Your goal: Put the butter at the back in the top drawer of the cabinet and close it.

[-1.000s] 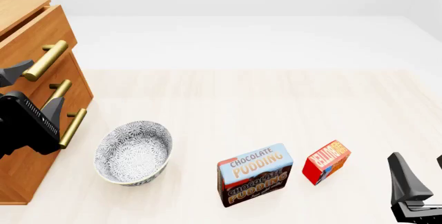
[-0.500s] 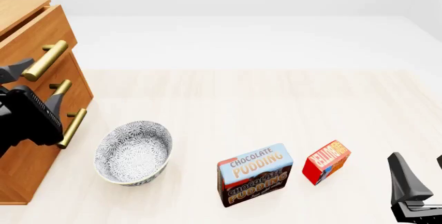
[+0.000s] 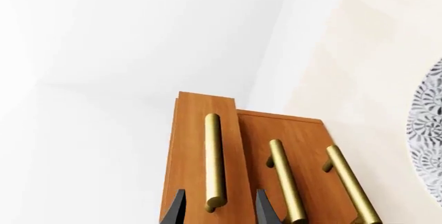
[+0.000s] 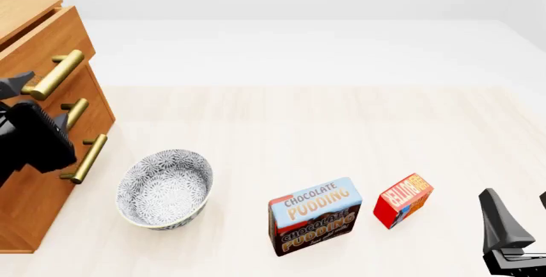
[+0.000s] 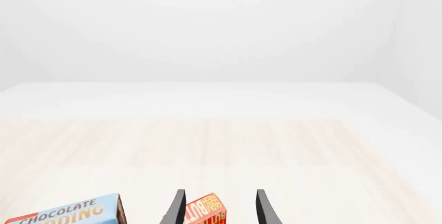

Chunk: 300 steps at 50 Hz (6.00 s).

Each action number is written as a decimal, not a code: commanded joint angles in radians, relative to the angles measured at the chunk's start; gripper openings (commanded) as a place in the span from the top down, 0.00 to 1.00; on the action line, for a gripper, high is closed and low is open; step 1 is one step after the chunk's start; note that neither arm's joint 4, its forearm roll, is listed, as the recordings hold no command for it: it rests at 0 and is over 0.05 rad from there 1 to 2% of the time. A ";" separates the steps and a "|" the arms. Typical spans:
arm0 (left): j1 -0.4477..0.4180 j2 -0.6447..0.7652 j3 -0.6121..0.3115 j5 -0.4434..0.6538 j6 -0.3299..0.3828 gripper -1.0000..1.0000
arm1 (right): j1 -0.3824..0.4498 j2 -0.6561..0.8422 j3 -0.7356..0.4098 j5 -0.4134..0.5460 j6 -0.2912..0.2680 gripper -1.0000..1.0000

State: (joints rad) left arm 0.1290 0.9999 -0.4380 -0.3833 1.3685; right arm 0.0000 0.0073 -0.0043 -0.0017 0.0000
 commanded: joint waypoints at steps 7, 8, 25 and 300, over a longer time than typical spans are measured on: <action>0.020 0.082 -0.026 -0.044 0.007 0.00 | 0.000 0.000 0.000 0.000 0.000 0.00; 0.020 0.088 -0.028 -0.047 0.007 0.00 | 0.000 0.000 0.000 0.000 0.000 0.00; 0.026 0.121 -0.039 -0.066 0.009 0.00 | 0.000 0.000 0.000 0.000 0.000 0.00; -0.216 0.001 -1.016 1.146 -0.789 0.00 | 0.000 0.000 0.000 0.000 0.000 0.00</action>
State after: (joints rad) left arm -0.1080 0.9542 -1.3218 0.6500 0.6971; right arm 0.0000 0.0073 -0.0043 -0.0017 0.0000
